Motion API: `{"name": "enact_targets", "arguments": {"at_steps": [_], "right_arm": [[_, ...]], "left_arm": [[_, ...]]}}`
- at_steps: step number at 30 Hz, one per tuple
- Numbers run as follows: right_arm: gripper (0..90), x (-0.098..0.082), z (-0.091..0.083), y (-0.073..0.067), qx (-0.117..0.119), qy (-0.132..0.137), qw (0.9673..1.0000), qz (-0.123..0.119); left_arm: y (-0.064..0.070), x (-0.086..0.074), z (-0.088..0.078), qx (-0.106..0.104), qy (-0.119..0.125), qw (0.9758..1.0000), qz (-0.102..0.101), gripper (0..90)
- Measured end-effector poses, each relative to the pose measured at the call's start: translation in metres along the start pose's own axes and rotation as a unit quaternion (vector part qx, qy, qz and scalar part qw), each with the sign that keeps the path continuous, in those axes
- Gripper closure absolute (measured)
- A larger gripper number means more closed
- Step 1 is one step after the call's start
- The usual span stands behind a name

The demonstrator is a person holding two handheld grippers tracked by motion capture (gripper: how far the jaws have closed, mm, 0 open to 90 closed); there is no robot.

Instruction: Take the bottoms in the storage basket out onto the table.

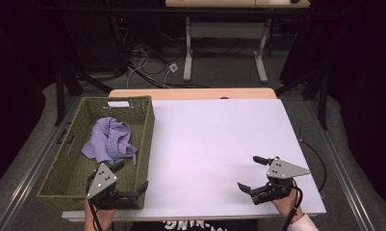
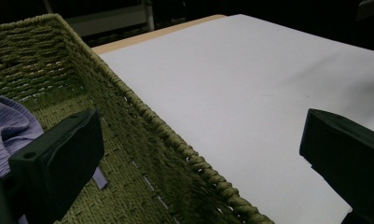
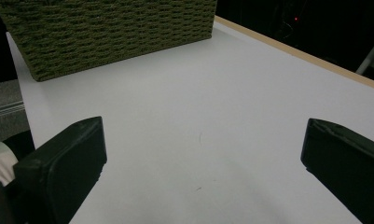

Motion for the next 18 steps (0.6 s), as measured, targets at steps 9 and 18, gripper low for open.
{"name": "enact_targets", "arguments": {"at_steps": [9, 18], "right_arm": [[0.0, -0.0003, 0.0013, -0.0017, 0.003, -0.002, 1.0000, 0.002], [0.0, -0.0005, 0.0027, -0.0028, 0.006, -0.004, 1.0000, 0.004]], "left_arm": [[-0.0008, 0.0004, 0.0001, -0.007, -0.009, 0.9999, -0.006, 0.0], [-0.0018, 0.0055, -0.0016, -0.011, -0.010, 0.9998, -0.010, 0.0]]}}
Point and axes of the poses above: each handheld gripper's, and its own axes: z roughly forward along the jaws, x roughly out of its top, y roughly to its right, the point moved 7 cm from there along z, roughly forward along the jaws, and after that the axes turned 5 degrees about -y, right-handed, at the moved point
